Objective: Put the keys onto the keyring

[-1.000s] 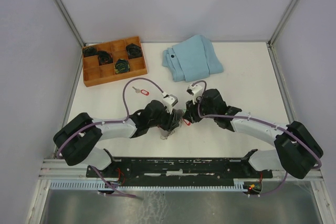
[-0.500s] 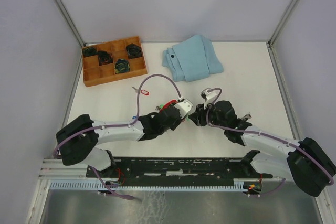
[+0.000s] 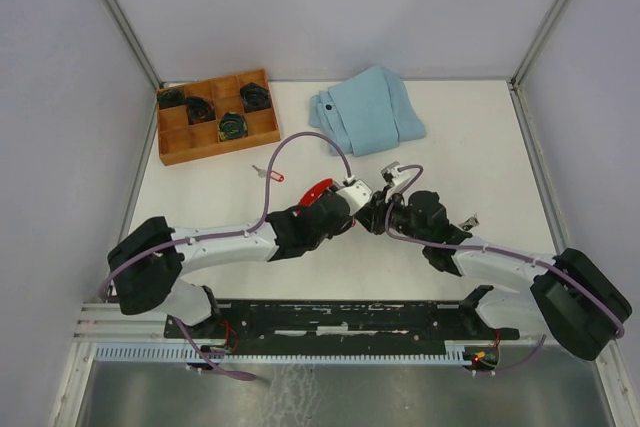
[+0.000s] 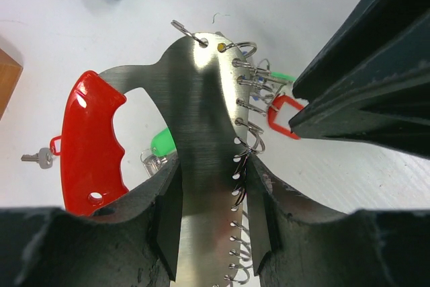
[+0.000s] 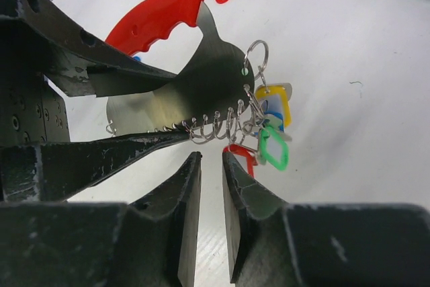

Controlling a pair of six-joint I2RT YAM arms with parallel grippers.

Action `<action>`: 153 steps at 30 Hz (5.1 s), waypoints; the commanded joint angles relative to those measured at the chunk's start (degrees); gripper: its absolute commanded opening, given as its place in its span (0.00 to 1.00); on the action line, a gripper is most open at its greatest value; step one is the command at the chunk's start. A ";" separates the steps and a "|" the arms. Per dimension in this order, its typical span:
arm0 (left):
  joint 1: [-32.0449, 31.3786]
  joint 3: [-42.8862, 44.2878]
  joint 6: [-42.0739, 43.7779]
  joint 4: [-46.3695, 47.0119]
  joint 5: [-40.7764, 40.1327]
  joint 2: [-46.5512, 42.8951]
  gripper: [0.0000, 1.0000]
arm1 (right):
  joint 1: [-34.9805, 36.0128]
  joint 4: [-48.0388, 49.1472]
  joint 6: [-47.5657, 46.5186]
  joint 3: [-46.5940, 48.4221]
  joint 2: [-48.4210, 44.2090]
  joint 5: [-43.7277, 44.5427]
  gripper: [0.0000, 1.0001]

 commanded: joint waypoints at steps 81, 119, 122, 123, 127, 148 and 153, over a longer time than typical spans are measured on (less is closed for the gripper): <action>17.17 -11.84 -27.31 9.37 41.42 2.74 0.48 | 9.19 -49.57 12.34 34.73 23.87 17.50 0.36; 16.44 -12.01 -28.47 10.19 41.15 3.70 0.47 | 7.36 -56.79 4.36 39.80 29.77 18.07 0.30; 16.44 -12.10 -28.58 10.41 41.21 3.74 0.47 | 6.62 -55.48 5.48 38.67 29.64 15.13 0.29; 16.43 -12.11 -28.60 10.55 41.23 3.82 0.47 | 6.34 -55.05 5.79 38.42 29.60 14.18 0.28; 16.45 -12.26 -28.93 11.00 41.44 4.13 0.46 | 5.17 -53.60 6.66 37.41 29.47 11.02 0.25; 16.44 -13.39 -31.25 14.90 43.51 4.75 0.46 | 2.61 -51.52 6.71 35.26 25.33 6.42 0.04; 16.46 -13.68 -31.71 15.66 43.90 4.96 0.45 | 2.64 -51.20 6.62 35.07 26.92 6.37 0.10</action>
